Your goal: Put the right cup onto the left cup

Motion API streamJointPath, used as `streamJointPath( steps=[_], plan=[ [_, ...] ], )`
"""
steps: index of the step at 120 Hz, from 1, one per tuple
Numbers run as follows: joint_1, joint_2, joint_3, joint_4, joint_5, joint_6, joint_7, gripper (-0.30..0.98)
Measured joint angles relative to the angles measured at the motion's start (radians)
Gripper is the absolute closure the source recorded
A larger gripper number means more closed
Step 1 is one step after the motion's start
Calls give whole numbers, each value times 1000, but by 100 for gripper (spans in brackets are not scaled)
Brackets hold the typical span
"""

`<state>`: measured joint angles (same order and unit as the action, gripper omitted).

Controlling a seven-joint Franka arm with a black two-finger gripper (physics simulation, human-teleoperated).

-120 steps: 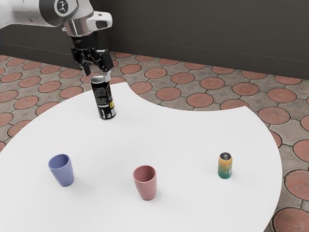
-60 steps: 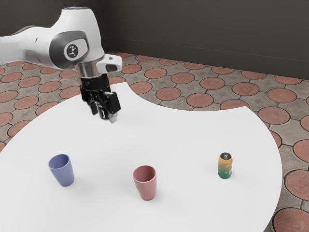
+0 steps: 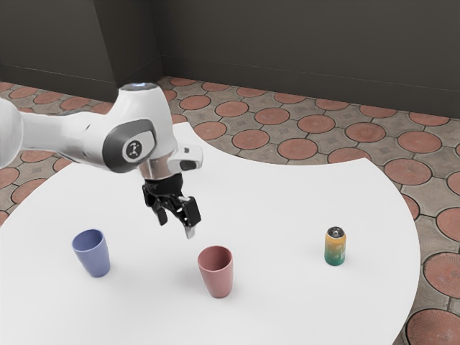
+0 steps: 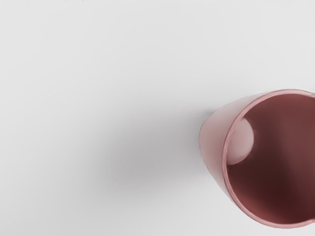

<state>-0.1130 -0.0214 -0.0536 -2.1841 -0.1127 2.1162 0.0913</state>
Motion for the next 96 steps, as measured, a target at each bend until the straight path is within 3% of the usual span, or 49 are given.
streamJointPath(
  steps=[30,96],
  plan=[
    [-55,79,-20,6,-10,79,-6,0],
    [-39,166,-37,4,-33,161,-19,0]
  ],
)
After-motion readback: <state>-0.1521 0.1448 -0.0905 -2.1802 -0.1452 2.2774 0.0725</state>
